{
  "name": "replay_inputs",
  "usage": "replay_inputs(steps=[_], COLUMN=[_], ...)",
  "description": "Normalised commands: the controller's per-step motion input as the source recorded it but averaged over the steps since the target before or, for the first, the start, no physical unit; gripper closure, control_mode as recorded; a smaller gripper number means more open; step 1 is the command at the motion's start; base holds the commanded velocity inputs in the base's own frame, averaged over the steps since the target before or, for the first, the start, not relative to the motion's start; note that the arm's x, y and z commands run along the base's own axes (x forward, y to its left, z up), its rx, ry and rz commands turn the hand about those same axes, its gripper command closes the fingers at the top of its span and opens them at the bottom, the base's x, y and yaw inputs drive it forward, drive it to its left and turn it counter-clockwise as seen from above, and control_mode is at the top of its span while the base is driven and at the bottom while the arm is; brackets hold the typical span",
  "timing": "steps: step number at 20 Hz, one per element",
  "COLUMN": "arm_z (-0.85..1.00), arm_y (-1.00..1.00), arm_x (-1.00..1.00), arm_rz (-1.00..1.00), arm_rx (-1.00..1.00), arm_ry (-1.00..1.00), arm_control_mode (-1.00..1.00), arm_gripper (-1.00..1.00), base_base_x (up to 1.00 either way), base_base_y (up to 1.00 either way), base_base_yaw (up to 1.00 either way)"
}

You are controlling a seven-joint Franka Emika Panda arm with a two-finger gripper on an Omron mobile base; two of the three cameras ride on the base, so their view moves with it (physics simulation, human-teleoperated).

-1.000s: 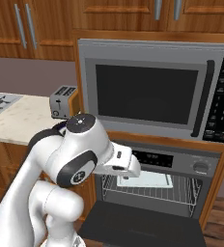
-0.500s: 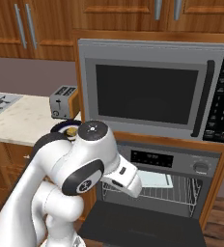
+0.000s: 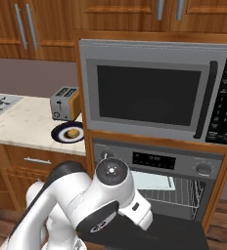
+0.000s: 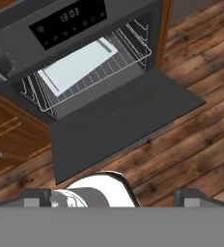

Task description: Take the baked cake out of the oven and place it on the plate for cooling. Then close the oven door.

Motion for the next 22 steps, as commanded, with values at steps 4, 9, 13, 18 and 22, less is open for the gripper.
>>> replay_inputs(steps=[4, 9, 13, 18, 22], arm_z=[-0.23, -0.1, -0.1, -0.16, -0.13], arm_y=[-0.23, -0.18, -0.22, -0.19, -0.08], arm_x=[-0.11, -0.04, -0.03, 0.0, 0.0], arm_rz=[-0.1, -0.11, -0.09, -0.05, -0.03], arm_rx=[0.1, 0.09, 0.1, 0.08, 0.05], arm_ry=[-0.01, 0.0, 0.0, 0.0, 0.0], arm_control_mode=[-1.0, -1.0, -1.0, -1.0, -1.0], arm_gripper=[-1.0, -1.0, -1.0, -1.0, -1.0], base_base_x=[0.0, 0.0, 0.0, 0.0, 0.0], base_base_y=[0.0, 0.0, 0.0, 0.0, 0.0], base_base_yaw=[0.0, 0.0, 0.0, 0.0, 0.0])
